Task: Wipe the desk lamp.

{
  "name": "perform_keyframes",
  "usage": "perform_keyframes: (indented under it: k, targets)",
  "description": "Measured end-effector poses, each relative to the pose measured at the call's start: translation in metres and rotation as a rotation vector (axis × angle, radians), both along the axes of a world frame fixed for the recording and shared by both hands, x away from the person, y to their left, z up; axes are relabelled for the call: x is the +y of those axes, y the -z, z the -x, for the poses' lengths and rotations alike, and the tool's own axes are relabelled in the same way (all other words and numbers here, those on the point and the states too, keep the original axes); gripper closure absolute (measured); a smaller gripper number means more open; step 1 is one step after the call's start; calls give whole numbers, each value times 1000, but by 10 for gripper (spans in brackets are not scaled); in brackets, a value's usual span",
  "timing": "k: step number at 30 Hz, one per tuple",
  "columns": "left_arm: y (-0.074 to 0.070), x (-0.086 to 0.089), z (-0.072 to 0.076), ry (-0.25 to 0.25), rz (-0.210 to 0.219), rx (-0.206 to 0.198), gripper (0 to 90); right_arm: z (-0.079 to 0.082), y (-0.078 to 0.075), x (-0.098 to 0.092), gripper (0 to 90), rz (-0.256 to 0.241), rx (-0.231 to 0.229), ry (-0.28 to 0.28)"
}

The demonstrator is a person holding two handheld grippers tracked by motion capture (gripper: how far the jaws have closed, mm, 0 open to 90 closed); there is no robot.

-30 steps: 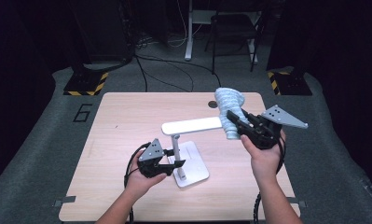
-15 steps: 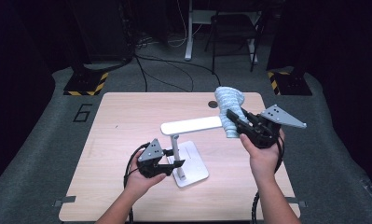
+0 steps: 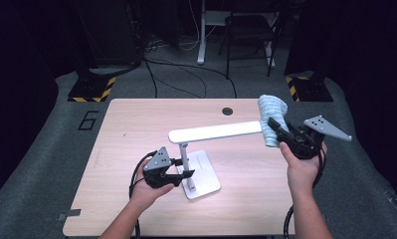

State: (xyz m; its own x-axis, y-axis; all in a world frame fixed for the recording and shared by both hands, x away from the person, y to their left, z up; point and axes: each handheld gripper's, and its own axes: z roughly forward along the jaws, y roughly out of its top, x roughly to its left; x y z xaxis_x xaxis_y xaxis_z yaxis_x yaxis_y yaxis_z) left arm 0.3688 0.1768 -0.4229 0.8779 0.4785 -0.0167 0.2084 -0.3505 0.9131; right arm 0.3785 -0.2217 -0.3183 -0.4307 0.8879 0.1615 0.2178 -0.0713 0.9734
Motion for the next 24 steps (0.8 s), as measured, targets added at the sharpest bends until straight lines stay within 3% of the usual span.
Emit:
perform_keyframes:
  k: [6,12,16,24]
  targets:
    - [0,1,-1,14,1,8,526,-4,0,-4,648,-40,26,-18]
    - [0,-1,-1,9,-4,6,526,-4,0,5,648,-67,21,-44]
    - [0,-2,0,1,-5,0,526,-2,-4,23,649,-53,6,-87]
    - [0,-2,0,-5,-5,0,526,7,-15,75,650,-34,-55,-226]
